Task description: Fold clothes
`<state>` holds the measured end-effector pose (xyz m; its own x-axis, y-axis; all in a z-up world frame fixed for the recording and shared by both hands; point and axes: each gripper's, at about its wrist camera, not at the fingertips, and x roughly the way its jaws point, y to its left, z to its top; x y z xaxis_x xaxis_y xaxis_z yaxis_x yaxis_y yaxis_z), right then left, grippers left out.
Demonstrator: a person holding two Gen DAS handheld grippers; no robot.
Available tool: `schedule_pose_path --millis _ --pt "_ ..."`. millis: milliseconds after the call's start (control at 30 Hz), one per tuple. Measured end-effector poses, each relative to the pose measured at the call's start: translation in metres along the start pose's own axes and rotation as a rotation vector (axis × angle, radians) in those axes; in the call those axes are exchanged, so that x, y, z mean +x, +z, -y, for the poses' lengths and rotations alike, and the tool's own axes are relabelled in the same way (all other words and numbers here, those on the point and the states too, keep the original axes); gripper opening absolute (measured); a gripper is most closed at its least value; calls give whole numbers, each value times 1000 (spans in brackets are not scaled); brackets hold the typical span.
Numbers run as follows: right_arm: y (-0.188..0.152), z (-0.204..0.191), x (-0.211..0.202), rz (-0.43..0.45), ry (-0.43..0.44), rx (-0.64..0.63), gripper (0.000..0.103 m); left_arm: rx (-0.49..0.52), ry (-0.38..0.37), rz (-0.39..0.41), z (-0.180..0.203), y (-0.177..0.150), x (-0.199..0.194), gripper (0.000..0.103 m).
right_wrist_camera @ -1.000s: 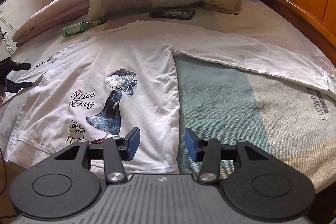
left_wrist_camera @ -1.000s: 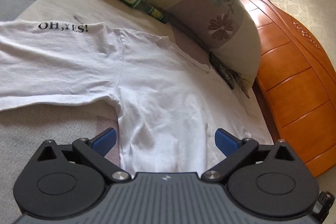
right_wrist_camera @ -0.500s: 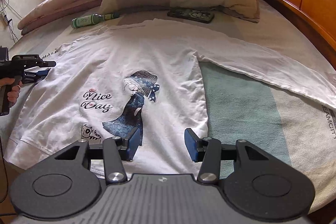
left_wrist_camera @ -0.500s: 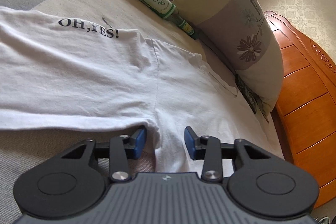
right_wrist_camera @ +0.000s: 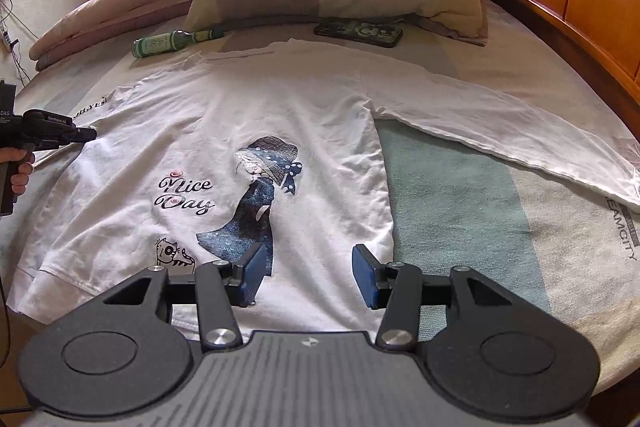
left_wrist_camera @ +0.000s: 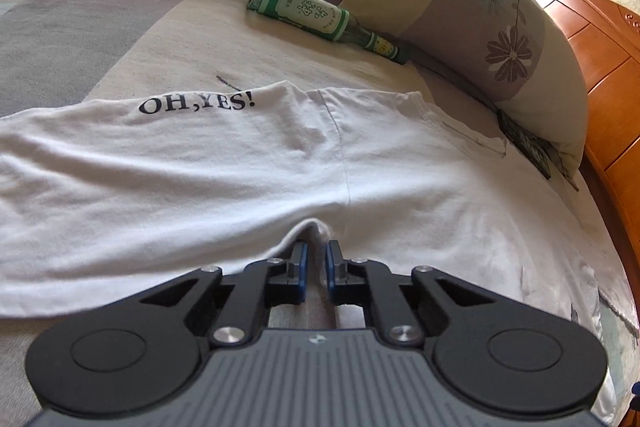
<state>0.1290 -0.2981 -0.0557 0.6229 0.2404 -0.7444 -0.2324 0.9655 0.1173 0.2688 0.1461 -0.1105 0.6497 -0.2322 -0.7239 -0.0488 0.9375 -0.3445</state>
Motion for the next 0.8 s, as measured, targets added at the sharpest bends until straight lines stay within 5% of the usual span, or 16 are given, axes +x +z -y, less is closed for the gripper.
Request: schedule_pose_path --millis 167,267,400,467,600,800 --pt "16 -34 31 -10 31 -112 68 209 -61 8 29 -31 -23 37" --pt "24 -61 66 -23 91 -192 71 323 -112 -18 44 -46 -20 39" --pt "8 -52 100 -124 62 -229 72 445 -174 -53 53 -62 -22 40" --pt "-9 -28 90 -111 71 -209 84 466 -179 -76 40 -65 -34 40" --pt "-22 10 67 -128 52 -175 83 526 -137 -117 31 -67 -53 39" --pt "22 -4 70 -61 77 -142 84 573 -206 -34 72 -43 -44 47"
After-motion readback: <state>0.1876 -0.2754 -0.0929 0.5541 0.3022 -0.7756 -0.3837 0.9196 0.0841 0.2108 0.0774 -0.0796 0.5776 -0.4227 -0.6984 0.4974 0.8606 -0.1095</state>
